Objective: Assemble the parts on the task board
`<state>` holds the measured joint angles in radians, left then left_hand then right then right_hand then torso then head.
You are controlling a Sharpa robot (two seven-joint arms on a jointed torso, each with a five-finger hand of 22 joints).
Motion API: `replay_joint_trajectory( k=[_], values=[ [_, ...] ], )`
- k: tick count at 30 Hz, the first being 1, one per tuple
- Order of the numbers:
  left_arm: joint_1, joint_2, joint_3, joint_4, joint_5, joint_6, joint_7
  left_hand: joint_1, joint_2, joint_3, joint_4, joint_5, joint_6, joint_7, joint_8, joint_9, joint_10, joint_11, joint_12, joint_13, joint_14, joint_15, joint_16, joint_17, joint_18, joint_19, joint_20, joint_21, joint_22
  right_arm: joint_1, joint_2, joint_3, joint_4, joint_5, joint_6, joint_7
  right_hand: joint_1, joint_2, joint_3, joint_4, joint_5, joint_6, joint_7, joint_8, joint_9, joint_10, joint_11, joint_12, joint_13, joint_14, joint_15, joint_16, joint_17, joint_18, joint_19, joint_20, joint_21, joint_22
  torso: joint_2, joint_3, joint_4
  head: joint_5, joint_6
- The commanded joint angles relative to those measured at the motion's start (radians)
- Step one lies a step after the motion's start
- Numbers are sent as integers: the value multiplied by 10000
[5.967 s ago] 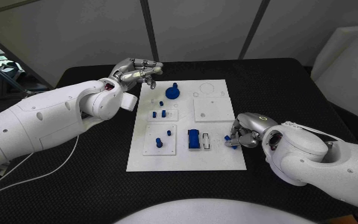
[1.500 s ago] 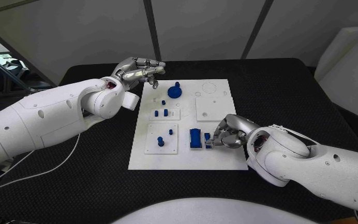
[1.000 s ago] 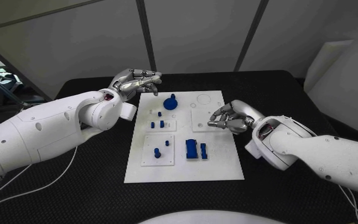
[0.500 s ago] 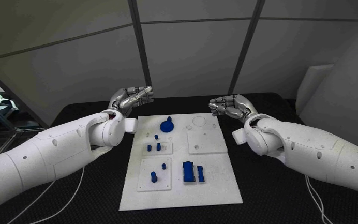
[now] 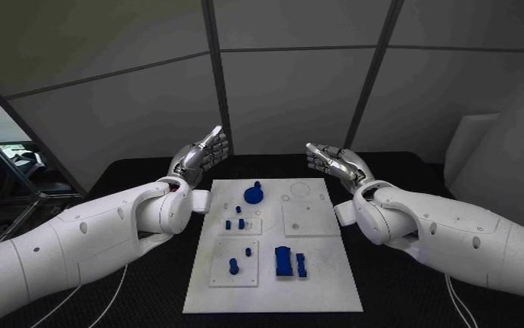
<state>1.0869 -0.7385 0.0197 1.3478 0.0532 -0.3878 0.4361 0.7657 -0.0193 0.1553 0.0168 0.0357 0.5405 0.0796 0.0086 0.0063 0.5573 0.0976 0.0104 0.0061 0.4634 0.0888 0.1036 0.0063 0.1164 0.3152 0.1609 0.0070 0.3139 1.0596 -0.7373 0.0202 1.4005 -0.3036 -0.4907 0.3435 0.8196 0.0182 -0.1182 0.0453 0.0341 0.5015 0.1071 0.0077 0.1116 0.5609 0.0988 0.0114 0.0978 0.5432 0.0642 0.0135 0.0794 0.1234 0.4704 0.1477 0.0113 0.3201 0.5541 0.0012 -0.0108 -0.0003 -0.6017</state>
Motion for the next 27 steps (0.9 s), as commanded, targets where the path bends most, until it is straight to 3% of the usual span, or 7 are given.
replay_joint_trajectory(
  k=[1,3,6,8,11,12,27],
  values=[
    [-111,-116,-57,732,-301,-1883,478,-2508,193,-511,-168,-357,-1773,-796,-86,-63,-1823,-976,-104,-61,-1520,-888,-1036,-63,-350,-1026,-530,-70,-1028,-39,-165,-72,659,1766,-1649,1089,-2683,-182,394,-453,-341,-1641,-351,-77,-365,-1834,-988,-114,-978,-1779,-642,-135,-794,-438,-1535,-489,-113,-1046,-99,-12,108,3,17],
    [-163,-177,-85,1035,-348,-2277,552,-2780,193,-554,-168,-357,-1965,-796,-86,-63,-2021,-976,-104,-61,-1681,-888,-1036,-63,-352,-1146,-583,-70,-1140,-53,-230,-104,915,2081,-1932,1257,-2936,-182,435,-453,-341,-1796,-1071,-77,-401,-2006,-988,-114,-978,-1946,-642,-135,-794,-479,-1682,-532,-113,-1146,-99,-12,108,3,17],
    [-250,-277,-132,1533,-425,-2926,672,-3336,193,-667,-168,-357,-2360,-796,-86,-63,-2426,-976,-104,-61,-2023,-888,-1036,-63,-1164,-1370,-706,-70,-1369,-75,-332,-155,1316,2573,-2375,1518,-3523,-182,1182,-453,-341,-2156,-1071,-77,-1116,-2411,-988,-114,-978,-2339,-642,-135,-794,-479,-2023,-632,-113,-1376,-99,-12,108,3,17],
    [-304,-339,-162,1846,-474,-3332,748,-3725,193,-757,-168,-357,-2629,-796,-86,-63,-2712,-976,-104,-61,-2257,-888,-1036,-63,-1164,-1514,-799,-70,-1527,-88,-389,-183,1541,2848,-2623,1665,-3981,-182,1182,-453,-341,-2439,-1071,-77,-1116,-2728,-988,-114,-978,-2638,-642,-135,-794,-1234,-2285,-718,-113,-1554,-99,-12,108,3,17],
    [-347,-390,-186,2097,-513,-3659,809,-4167,193,-840,-168,-357,-2942,-796,-86,-63,-3037,-976,-104,-61,-2524,-888,-1036,-63,-1164,-1686,-901,-70,-1711,-95,-424,-200,1679,3017,-2776,1755,-4450,-182,1182,-453,-341,-2723,-1071,-77,-1116,-3050,-988,-114,-978,-2949,-642,-135,-794,-1234,-2546,-1477,-113,-1738,-99,-12,108,3,17],
    [-356,-401,-191,2152,-521,-3731,822,-4312,193,-853,-168,-357,-3049,-796,-86,-63,-3139,-976,-104,-61,-2613,-888,-1036,-63,-1164,-1759,-1609,-70,-1770,-96,-427,-202,1693,3035,-2792,1765,-4603,-182,1182,-453,-341,-2821,-1071,-77,-1116,-3153,-988,-114,-978,-3050,-642,-135,-794,-1234,-2633,-1477,-113,-1798,-99,-12,108,3,17],
    [-369,-415,-197,2222,-532,-3822,839,-5875,193,-1553,-168,-357,-4150,-796,-86,-63,-4284,-976,-104,-61,-3560,-888,-1036,-63,-1164,-2393,-1609,-70,-2411,-96,-427,-202,1695,3036,-2793,1765,-6270,-182,1182,-453,-341,-3840,-1071,-77,-1116,-4291,-988,-114,-978,-4162,-642,-135,-794,-1234,-3582,-1477,-113,-2451,-99,-12,108,3,17]
  ],
)
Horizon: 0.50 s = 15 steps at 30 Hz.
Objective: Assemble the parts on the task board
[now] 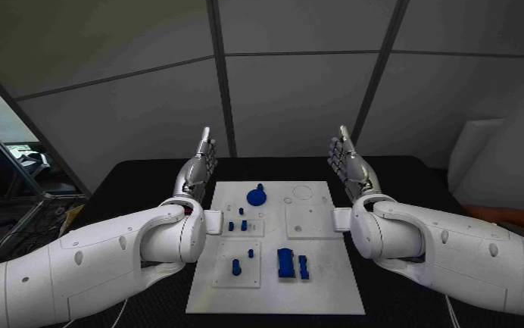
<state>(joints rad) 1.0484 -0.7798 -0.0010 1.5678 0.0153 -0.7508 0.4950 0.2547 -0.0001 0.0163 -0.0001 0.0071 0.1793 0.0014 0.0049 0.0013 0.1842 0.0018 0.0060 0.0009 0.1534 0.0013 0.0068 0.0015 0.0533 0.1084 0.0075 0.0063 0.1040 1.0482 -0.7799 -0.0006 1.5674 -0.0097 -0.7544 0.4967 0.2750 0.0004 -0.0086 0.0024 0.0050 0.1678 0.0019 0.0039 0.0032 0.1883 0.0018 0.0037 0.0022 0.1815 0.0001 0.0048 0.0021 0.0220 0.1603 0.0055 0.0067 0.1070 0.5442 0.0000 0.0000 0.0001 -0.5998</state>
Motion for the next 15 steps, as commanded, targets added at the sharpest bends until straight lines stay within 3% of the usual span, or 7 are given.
replay_joint_trajectory(
  k=[1,2,11,12,13,14,15],
  values=[
    [16,-2,10,22,-153,-192,250,-828,1,-163,1,-71,-589,-14,-49,-13,-594,-18,-60,-9,-504,-13,-68,-15,-533,-354,-75,-63,-1040,18,-1,6,26,97,-156,233,-906,-4,86,-24,-50,-553,-19,-39,-32,-622,-18,-37,-22,-594,-1,-48,-21,-220,-530,-55,-67,-352,0,0,0,-1,-2],
    [16,-2,10,22,-153,-192,250,-898,1,-163,1,-71,-641,-14,-49,-13,-643,-18,-60,-9,-544,-13,-68,-15,-533,-1084,-75,-63,-1040,18,-1,6,26,97,-156,233,-973,-4,86,-24,-50,-600,-19,-39,-32,-665,-18,-37,-22,-645,-1,-48,-21,-220,-561,-55,-67,-1070,0,0,0,-1,-2],
    [16,-2,10,22,-153,-192,250,-1397,1,-163,1,-71,-958,-14,-49,-13,-1001,-18,-60,-9,-822,-13,-68,-15,-533,-1084,-75,-63,-1040,18,-1,6,26,97,-156,233,-1508,-4,86,-24,-50,-898,-19,-39,-32,-1015,-18,-37,-22,-981,-1,-48,-21,-220,-852,-55,-67,-1070,0,0,0,-1,-2],
    [16,-2,10,22,-153,-192,250,-1450,1,-163,1,-71,-1031,-14,-49,-13,-1044,-18,-60,-9,-1534,-13,-68,-15,-533,-1084,-75,-63,-1040,18,-1,6,26,97,-156,233,-1563,-4,86,-24,-50,-915,-19,-39,-32,-1045,-18,-37,-22,-1002,-1,-48,-21,-220,-878,-55,-67,-1070,0,0,0,-1,-2],
    [16,-2,10,22,-153,-192,250,-1675,1,-163,1,-71,-1793,-14,-49,-13,-1842,-18,-60,-9,-1534,-13,-68,-15,-533,-1084,-75,-63,-1040,18,-1,6,26,97,-156,233,-1594,-4,86,-24,-50,-967,-19,-39,-32,-1075,-18,-37,-22,-1042,-1,-48,-21,-220,-903,-55,-67,-1070,0,0,0,-1,-2],
    [16,-2,10,22,-153,-192,250,-1829,1,-163,1,-71,-1793,-14,-49,-13,-1842,-18,-60,-9,-1534,-13,-68,-15,-533,-1084,-75,-63,-1040,18,-1,6,26,97,-156,233,-1630,-4,86,-24,-50,-1678,-19,-39,-32,-1102,-18,-37,-22,-1054,-1,-48,-21,-220,-1603,-55,-67,-1070,0,0,0,-1,-2],
    [16,-2,10,22,-153,-192,250,-2547,1,-163,1,-71,-1793,-14,-49,-13,-1842,-18,-60,-9,-1534,-13,-68,-15,-533,-1084,-75,-63,-1040,18,-1,6,26,97,-156,233,-1829,-4,86,-24,-50,-1678,-19,-39,-32,-1883,-18,-37,-22,-1815,-1,-48,-21,-220,-1603,-55,-67,-1070,0,0,0,-1,-2]
  ],
)
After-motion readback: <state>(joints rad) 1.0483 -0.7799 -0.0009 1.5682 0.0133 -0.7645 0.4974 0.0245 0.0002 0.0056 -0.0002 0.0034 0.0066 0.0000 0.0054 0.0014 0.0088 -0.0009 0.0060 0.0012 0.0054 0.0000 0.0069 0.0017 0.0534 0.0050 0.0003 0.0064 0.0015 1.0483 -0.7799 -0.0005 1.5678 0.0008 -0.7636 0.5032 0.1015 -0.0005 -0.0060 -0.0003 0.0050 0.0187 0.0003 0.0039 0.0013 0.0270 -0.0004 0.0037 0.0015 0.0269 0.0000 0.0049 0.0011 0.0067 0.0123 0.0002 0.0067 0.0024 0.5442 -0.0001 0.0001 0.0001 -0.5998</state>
